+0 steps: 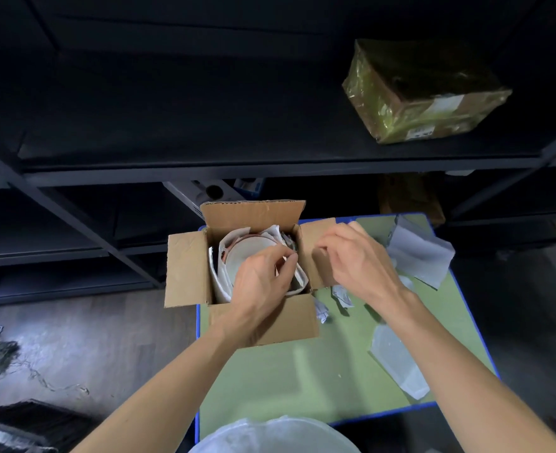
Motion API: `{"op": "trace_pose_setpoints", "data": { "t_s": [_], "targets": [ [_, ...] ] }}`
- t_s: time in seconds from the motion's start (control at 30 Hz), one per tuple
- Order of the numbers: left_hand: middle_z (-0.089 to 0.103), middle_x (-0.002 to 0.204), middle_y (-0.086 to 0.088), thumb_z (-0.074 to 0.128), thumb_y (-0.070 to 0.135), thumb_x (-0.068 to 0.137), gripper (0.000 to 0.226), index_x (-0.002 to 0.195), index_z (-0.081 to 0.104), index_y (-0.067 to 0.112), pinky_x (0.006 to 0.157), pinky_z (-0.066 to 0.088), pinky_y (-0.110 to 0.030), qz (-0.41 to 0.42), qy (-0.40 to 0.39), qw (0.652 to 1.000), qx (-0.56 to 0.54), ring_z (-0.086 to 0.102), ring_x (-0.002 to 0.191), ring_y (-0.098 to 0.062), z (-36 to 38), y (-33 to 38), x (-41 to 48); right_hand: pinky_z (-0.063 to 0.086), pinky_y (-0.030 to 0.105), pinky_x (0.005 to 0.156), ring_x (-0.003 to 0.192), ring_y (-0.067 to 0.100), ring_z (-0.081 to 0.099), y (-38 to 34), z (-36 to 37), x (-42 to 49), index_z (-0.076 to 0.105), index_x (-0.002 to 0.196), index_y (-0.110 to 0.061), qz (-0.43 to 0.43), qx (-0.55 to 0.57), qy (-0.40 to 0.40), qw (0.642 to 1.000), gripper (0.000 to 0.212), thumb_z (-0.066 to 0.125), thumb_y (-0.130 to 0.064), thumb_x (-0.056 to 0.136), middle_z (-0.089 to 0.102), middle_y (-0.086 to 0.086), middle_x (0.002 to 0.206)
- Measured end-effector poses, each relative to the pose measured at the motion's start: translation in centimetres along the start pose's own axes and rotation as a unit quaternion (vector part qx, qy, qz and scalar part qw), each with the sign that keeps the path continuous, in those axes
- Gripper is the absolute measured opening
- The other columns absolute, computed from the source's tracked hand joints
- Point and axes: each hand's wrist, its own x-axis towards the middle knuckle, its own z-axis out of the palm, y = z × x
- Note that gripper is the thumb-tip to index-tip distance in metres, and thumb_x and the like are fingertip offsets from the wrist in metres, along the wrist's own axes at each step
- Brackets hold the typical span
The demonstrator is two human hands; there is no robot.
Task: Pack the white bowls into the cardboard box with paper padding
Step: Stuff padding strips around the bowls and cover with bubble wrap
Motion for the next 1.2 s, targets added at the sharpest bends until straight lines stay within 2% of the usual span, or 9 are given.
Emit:
{"op": "trace_pose_setpoints", "data": {
  "t_s": [0.17, 0.27, 0.4, 0.5, 0.7, 0.9, 1.03, 1.13, 1.2],
  "targets": [
    [0.06, 0.072, 0.012, 0.052, 0.034, 0.098, 0.023, 0.077, 0.058, 0.027, 0.064, 0.047, -0.035, 0.043, -0.003, 0.999, 0.033, 0.053, 0.069, -0.009, 0.1, 1.2, -1.0, 0.048, 0.031, 0.06, 0.091, 0.022, 0.057, 3.1, 0.2, -3.3, 0.074, 0.099, -0.019, 0.038, 0.019, 0.043, 0.998, 0.026, 0.058, 0.0, 0.089, 0.066, -0.006, 0.096],
    [0.06, 0.073, 0.009, 0.054, 0.031, 0.098, 0.023, 0.079, 0.062, 0.021, 0.065, 0.046, -0.036, 0.095, -0.022, 0.993, 0.067, 0.052, 0.071, -0.012, 1.4, 3.4, -1.2, 0.053, 0.038, 0.066, 0.094, 0.023, 0.061, 5.1, 0.5, -4.9, 0.073, 0.106, -0.019, 0.07, 0.017, 0.035, 0.997, 0.022, 0.058, -0.01, 0.093, 0.069, -0.005, 0.102],
    [0.056, 0.072, 0.005, 0.052, 0.031, 0.1, 0.024, 0.081, 0.061, 0.018, 0.065, 0.044, -0.04, 0.168, -0.065, 0.98, 0.083, 0.05, 0.072, -0.017, 4.0, 6.8, -1.8, 0.053, 0.038, 0.079, 0.104, 0.023, 0.061, 8.1, 1.0, -7.2, 0.072, 0.113, -0.021, 0.113, 0.017, -0.006, 0.993, 0.024, 0.06, -0.016, 0.093, 0.069, -0.005, 0.11],
    [0.058, 0.077, 0.004, 0.051, 0.031, 0.1, 0.022, 0.086, 0.062, 0.019, 0.067, 0.046, -0.041, 0.196, -0.104, 0.971, 0.094, 0.053, 0.075, -0.019, 6.5, 8.4, -2.3, 0.052, 0.038, 0.081, 0.109, 0.023, 0.06, 10.4, 1.6, -9.3, 0.07, 0.118, -0.02, 0.151, 0.023, -0.023, 0.988, 0.026, 0.059, -0.017, 0.094, 0.068, -0.004, 0.115],
    [0.062, 0.097, 0.001, 0.05, 0.031, 0.098, 0.022, 0.108, 0.067, 0.021, 0.074, 0.05, -0.039, 0.176, -0.17, 0.957, 0.157, 0.059, 0.095, -0.022, 11.9, 9.7, -1.1, 0.052, 0.039, 0.087, 0.121, 0.019, 0.054, 14.8, 2.7, -12.8, 0.062, 0.132, -0.022, 0.215, 0.03, -0.077, 0.973, 0.035, 0.053, -0.02, 0.098, 0.063, -0.004, 0.127],
    [0.054, 0.124, -0.004, 0.049, 0.037, 0.098, 0.039, 0.133, 0.055, 0.022, 0.088, 0.049, -0.04, 0.163, -0.215, 0.935, 0.229, 0.052, 0.112, -0.026, 17.0, 11.2, 2.8, 0.05, 0.038, 0.094, 0.128, 0.023, 0.05, 19.8, 3.3, -13.7, 0.052, 0.142, -0.019, 0.265, 0.063, -0.091, 0.958, 0.044, 0.055, -0.027, 0.099, 0.058, 0.002, 0.137],
    [0.051, 0.13, -0.007, 0.049, 0.038, 0.098, 0.042, 0.135, 0.052, 0.018, 0.093, 0.047, -0.04, 0.135, -0.247, 0.927, 0.246, 0.049, 0.117, -0.028, 19.7, 11.7, 5.0, 0.047, 0.04, 0.1, 0.129, 0.028, 0.05, 22.8, 4.5, -13.1, 0.044, 0.148, -0.017, 0.31, 0.104, -0.099, 0.94, 0.053, 0.056, -0.031, 0.099, 0.054, 0.007, 0.14],
    [0.05, 0.13, -0.009, 0.048, 0.038, 0.098, 0.043, 0.134, 0.051, 0.015, 0.097, 0.045, -0.039, 0.127, -0.272, 0.919, 0.256, 0.048, 0.117, -0.028, 21.7, 11.8, 6.3, 0.042, 0.039, 0.104, 0.133, 0.027, 0.047, 24.8, 5.3, -12.0, 0.037, 0.152, -0.014, 0.375, 0.155, -0.102, 0.908, 0.06, 0.055, -0.036, 0.099, 0.05, 0.009, 0.145],
    [0.049, 0.133, -0.013, 0.048, 0.036, 0.098, 0.046, 0.139, 0.047, 0.014, 0.101, 0.041, -0.038, 0.113, -0.286, 0.915, 0.259, 0.047, 0.119, -0.031, 23.0, 12.0, 7.6, 0.043, 0.039, 0.101, 0.132, 0.029, 0.047, 26.5, 5.5, -11.0, 0.041, 0.147, -0.013, 0.41, 0.176, -0.097, 0.89, 0.057, 0.056, -0.037, 0.098, 0.05, 0.009, 0.143]
  ]
}}
